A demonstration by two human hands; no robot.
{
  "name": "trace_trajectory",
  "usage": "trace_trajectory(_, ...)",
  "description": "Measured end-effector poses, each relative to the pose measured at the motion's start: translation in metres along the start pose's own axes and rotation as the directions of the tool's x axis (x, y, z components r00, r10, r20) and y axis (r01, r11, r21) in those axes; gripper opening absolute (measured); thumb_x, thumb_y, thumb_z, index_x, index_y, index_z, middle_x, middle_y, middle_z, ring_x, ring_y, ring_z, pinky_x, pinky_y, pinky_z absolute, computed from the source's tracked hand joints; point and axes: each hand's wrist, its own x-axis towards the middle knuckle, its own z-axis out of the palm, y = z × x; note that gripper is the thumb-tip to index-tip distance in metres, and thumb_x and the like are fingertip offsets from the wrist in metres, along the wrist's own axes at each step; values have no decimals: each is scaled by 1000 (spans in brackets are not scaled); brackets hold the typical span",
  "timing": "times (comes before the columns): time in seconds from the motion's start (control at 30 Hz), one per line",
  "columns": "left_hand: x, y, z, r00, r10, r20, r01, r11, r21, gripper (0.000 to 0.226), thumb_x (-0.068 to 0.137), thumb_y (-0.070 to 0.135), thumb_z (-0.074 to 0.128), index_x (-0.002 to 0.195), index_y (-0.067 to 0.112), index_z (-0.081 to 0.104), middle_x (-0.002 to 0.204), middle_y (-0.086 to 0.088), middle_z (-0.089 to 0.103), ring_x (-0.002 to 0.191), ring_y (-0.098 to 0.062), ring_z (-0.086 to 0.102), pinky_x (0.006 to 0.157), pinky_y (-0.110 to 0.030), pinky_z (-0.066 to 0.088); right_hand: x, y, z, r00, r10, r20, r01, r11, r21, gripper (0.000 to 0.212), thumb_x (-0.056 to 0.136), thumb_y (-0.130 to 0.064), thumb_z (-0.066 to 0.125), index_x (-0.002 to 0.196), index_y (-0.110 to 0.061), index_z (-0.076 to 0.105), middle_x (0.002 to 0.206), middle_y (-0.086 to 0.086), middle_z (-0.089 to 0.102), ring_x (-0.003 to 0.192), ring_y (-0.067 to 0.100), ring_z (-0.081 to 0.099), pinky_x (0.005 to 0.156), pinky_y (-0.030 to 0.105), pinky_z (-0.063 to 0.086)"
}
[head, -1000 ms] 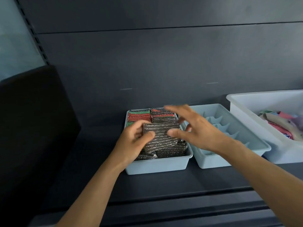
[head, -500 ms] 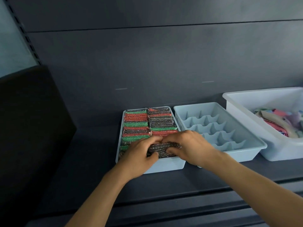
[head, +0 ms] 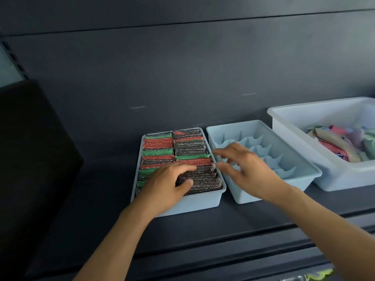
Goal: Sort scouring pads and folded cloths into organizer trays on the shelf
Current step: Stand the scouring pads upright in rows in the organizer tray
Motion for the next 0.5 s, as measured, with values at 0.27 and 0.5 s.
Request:
trace_trajectory(0.27, 70, 67, 29, 996, 68, -50, -76, 980, -182, 38, 94, 25, 60, 132, 29, 57, 126, 16, 63, 116, 3, 55, 103, -24, 44, -14, 59, -48, 995, 82, -53, -79, 995, 53, 15, 90, -23, 62, 102, -22, 72, 92, -7, 63, 85, 8, 60, 77, 34, 51)
trace_trajectory(0.5, 151, 143, 77, 987, 162, -18, -161, 957, -241, 36, 93, 22, 62, 129, 24, 60, 120, 11, 67, 113, 3, 57, 100, -21, 45, -24, 155, -136, 928, 272, -255, -273, 961, 35, 14, 86, -14, 67, 83, -26, 74, 80, -13, 72, 71, 6, 63, 69, 18, 46)
